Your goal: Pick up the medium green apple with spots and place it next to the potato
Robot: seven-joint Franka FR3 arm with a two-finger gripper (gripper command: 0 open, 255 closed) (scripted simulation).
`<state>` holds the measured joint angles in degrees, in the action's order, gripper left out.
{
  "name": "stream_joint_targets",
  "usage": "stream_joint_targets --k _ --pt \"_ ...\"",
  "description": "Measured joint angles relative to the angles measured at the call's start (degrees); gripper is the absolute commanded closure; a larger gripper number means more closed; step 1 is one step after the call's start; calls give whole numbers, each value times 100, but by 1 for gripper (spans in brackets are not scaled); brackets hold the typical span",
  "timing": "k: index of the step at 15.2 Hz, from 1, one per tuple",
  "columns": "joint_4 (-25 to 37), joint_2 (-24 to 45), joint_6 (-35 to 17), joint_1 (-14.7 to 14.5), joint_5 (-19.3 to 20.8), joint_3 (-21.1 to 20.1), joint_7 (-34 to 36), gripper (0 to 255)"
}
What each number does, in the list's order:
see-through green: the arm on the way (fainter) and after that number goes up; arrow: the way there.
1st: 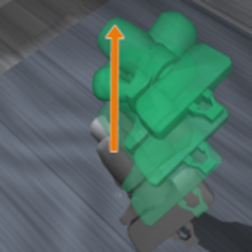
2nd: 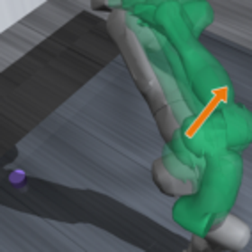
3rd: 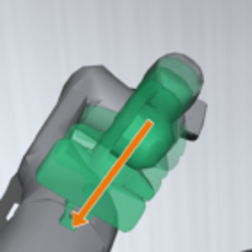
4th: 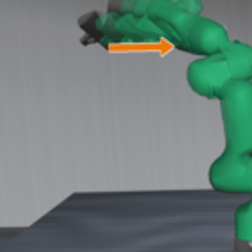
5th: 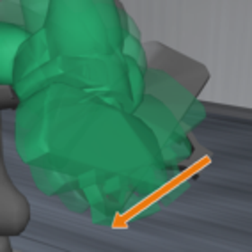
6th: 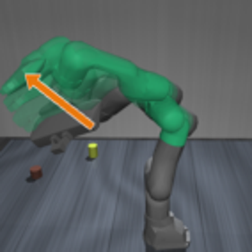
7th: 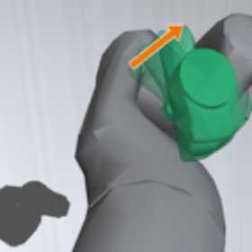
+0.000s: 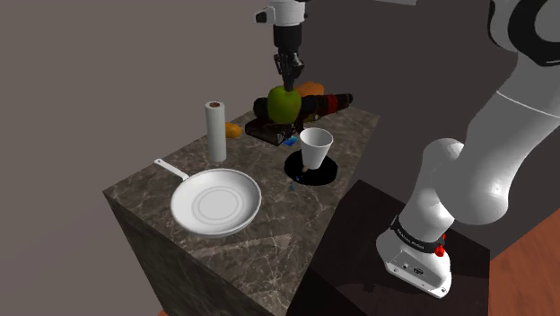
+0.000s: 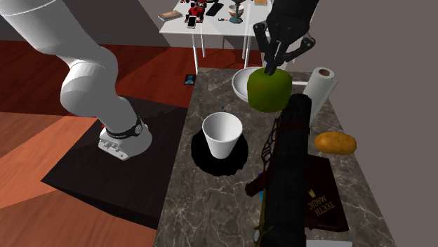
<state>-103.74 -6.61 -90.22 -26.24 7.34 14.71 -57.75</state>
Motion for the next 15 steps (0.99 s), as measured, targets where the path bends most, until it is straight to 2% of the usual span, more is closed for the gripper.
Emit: stream_joint_targets --k 7,15 --pt "1599 1336 338 -220 -367 -214 364 255" --pt "1127 1391 -181 -242 -383 -235 441 255"
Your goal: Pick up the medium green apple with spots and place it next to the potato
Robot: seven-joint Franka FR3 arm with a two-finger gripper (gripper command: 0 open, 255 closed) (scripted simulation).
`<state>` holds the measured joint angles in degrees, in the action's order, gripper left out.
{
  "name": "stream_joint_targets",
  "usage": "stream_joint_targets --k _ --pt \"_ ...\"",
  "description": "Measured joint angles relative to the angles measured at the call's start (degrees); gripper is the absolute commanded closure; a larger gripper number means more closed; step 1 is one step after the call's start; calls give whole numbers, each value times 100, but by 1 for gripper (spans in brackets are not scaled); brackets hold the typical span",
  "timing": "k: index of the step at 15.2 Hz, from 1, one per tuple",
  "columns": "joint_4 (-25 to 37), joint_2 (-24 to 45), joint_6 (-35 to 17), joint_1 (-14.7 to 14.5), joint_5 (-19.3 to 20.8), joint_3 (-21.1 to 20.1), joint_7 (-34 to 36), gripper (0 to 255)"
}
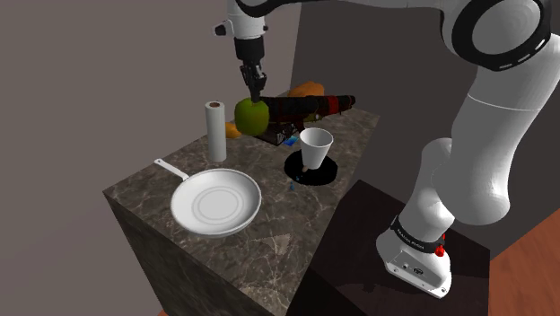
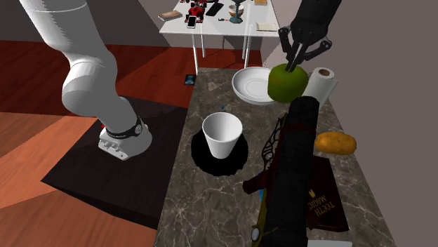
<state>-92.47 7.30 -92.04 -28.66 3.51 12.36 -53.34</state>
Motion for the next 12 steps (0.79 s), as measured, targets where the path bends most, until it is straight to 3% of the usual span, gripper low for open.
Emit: stream_joint_targets --k 12 --pt "-846 58 -902 6 -5 0 48 255"
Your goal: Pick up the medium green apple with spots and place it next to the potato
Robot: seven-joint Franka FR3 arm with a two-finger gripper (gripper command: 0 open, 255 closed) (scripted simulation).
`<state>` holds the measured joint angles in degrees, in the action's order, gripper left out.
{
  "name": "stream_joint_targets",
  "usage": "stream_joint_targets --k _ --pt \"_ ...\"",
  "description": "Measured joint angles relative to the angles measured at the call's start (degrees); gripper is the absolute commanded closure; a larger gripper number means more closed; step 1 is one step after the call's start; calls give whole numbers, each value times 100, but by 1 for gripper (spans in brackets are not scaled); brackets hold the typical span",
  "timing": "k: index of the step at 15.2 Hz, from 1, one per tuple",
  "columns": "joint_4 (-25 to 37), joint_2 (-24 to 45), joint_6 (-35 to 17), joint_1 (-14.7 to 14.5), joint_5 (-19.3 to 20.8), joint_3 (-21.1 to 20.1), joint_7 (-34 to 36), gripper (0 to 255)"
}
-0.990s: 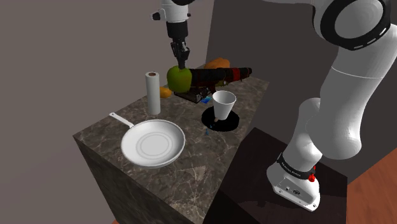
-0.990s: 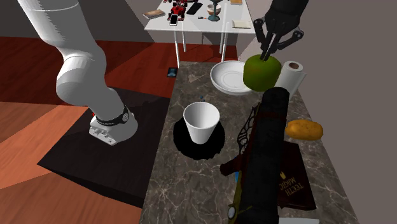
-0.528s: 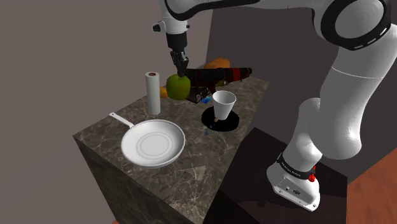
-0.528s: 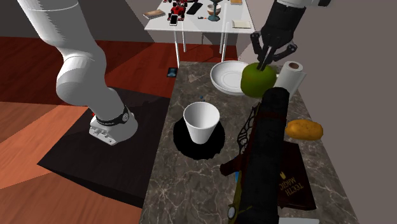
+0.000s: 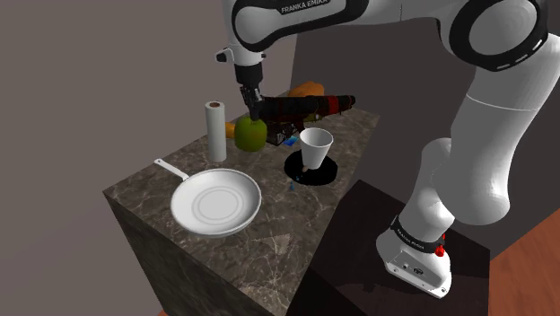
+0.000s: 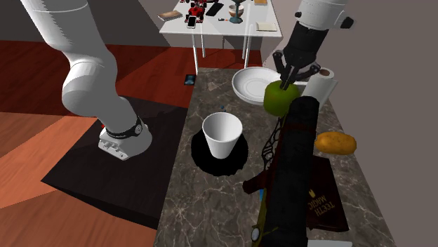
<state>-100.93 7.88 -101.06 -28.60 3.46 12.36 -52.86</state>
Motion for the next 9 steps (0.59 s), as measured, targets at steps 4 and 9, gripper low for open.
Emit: stream_joint_targets --k 4,9 --pt "-250 39 -287 -3 -5 -4 23 255" --pt "-540 117 -653 2 -16 -6 37 255"
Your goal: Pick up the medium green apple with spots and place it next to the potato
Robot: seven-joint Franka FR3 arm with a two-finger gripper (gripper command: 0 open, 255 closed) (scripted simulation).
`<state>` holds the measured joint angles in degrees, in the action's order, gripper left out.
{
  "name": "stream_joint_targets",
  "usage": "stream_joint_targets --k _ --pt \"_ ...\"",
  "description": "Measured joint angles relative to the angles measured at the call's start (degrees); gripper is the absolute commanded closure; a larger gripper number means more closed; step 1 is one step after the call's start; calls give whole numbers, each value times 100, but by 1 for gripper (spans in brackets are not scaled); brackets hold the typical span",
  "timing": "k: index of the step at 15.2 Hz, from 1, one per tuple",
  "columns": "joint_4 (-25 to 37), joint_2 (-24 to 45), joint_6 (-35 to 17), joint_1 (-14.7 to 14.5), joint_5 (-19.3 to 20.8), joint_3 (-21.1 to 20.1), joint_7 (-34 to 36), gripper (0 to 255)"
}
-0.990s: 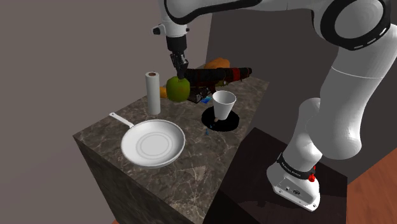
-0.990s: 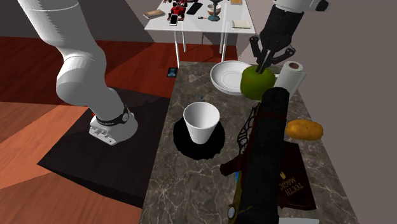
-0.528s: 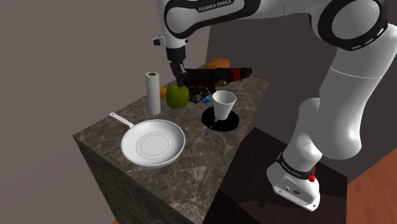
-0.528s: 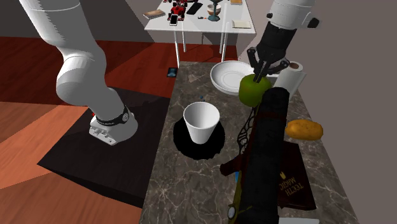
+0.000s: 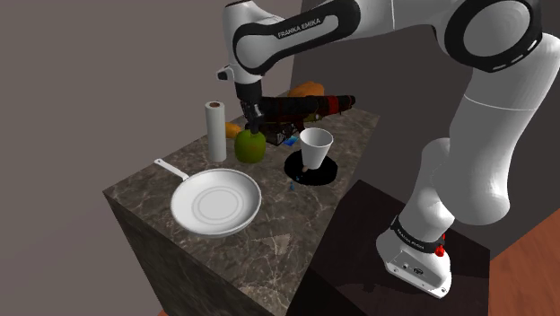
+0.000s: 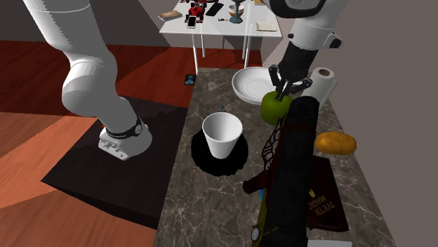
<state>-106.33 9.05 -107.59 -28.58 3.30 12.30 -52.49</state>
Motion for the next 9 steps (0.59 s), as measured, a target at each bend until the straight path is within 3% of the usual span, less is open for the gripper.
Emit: stream_joint_targets --k 9 --pt "-175 103 -278 8 -17 -1 4 255"
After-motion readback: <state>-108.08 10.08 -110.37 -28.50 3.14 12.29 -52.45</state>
